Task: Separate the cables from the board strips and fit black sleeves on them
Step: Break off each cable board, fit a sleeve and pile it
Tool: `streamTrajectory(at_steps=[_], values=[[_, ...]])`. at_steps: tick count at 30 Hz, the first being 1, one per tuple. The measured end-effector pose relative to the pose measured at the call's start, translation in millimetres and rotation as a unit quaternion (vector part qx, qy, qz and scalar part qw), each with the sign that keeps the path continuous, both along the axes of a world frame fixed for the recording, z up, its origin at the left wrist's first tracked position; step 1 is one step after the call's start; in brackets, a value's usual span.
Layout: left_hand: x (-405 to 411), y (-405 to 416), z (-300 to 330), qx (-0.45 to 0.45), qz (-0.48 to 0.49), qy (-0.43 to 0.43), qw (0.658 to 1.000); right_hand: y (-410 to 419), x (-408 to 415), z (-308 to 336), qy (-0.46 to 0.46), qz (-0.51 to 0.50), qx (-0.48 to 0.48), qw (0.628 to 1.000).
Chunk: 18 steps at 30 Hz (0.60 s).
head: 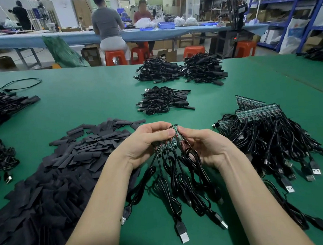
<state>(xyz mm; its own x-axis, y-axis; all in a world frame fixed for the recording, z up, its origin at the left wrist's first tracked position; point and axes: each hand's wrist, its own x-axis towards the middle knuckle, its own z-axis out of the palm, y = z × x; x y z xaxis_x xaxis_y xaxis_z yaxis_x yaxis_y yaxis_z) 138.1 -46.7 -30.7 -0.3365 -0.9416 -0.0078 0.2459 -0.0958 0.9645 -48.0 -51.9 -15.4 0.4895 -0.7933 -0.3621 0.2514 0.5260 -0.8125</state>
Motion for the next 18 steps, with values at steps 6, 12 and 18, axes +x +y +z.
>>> streamTrajectory(at_steps=[6,12,18], values=[[-2.0,0.3,-0.4,0.0,-0.013,-0.003,1.0,-4.2,-5.1,-1.2,0.047,-0.007,-0.029,0.998],[4.8,-1.9,-2.5,-0.007,0.044,-0.137,0.99,-9.2,-16.5,-0.1,0.078,-0.088,-0.049,0.992],[-14.8,-6.5,-6.1,-0.214,0.215,-0.512,0.804,-11.3,-5.9,7.4,0.224,-0.193,-0.206,0.933]])
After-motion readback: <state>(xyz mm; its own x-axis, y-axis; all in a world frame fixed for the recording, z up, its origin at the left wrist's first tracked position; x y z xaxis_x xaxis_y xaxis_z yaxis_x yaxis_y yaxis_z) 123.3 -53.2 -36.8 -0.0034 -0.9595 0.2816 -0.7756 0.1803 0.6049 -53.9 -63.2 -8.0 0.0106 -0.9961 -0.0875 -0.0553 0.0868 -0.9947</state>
